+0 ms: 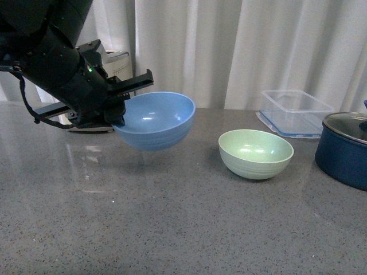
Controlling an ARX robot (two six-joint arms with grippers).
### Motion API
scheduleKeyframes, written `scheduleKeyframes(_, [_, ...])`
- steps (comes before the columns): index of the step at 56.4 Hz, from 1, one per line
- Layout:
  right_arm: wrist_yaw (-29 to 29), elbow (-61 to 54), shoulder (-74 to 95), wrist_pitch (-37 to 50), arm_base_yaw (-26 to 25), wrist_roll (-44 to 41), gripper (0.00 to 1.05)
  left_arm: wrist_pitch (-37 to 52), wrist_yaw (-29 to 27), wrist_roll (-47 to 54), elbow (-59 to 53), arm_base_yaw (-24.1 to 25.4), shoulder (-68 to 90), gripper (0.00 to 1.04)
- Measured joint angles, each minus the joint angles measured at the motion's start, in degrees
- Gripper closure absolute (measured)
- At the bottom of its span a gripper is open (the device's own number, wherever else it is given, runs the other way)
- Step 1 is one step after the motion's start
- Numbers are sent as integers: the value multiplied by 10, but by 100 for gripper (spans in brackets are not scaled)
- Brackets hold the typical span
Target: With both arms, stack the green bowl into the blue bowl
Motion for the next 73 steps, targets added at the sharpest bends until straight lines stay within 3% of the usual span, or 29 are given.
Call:
scheduleKeyframes(40, [0,0,0,0,0,0,10,-10,-6,-17,54,-29,108,100])
scheduleKeyframes(43, [0,0,0,0,0,0,10,-9,3,-19,54,-29,108,88])
scheduleKeyframes(58, [0,0,0,0,0,0,10,53,49,-5,3,-28,41,49])
scheduleKeyframes(64, [0,0,0,0,0,0,10,152,43,43,-87,-22,-65,29])
scheduleKeyframes(69, [0,0,0,0,0,0,10,289,27,96,-199,-13,-184,13])
scheduleKeyframes(73, [0,0,0,0,0,0,10,359,21,121,-264,-9,-253,5])
